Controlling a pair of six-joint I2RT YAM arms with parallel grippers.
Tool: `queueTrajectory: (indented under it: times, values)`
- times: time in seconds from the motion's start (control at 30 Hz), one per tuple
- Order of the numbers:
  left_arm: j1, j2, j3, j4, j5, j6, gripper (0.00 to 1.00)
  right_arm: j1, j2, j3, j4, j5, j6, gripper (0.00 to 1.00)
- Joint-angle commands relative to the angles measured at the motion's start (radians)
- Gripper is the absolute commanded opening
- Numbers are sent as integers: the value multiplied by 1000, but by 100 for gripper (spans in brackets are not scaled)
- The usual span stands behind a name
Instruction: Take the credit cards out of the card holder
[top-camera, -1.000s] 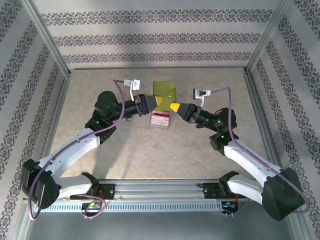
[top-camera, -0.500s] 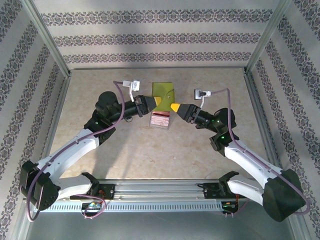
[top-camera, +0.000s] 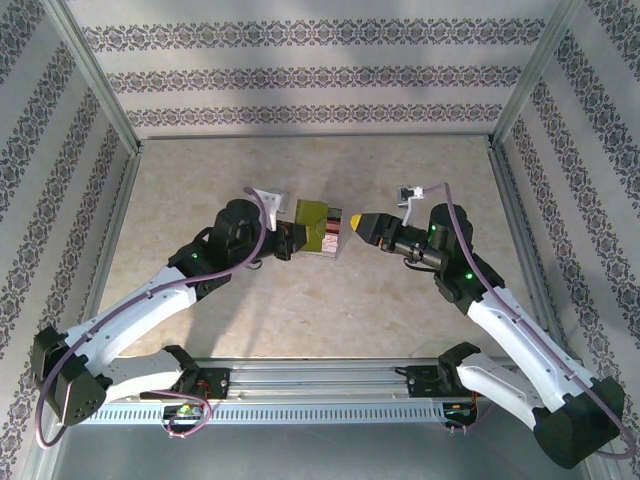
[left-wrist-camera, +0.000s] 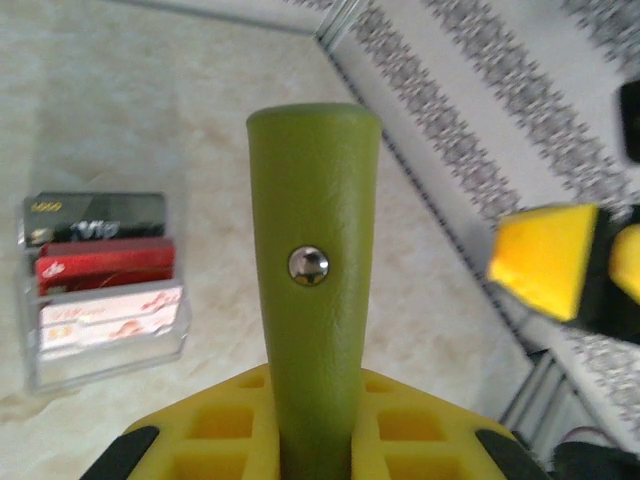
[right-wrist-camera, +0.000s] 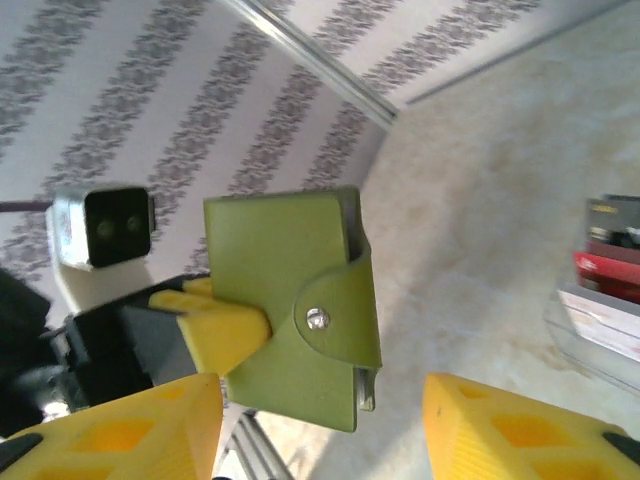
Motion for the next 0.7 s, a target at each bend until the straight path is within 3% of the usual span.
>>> queueTrajectory:
  times: [0.0, 0.27, 0.67]
  values:
    - [-43, 23, 26, -57, -113, 70, 0, 30, 43, 67, -218, 51, -23, 53]
    - [-98, 81, 42, -52, -149, 76, 0, 118, 180, 145, -271, 81, 16, 50]
    - [-108, 115, 48, -20, -124, 73, 0, 180, 269, 175, -263, 175, 17, 46]
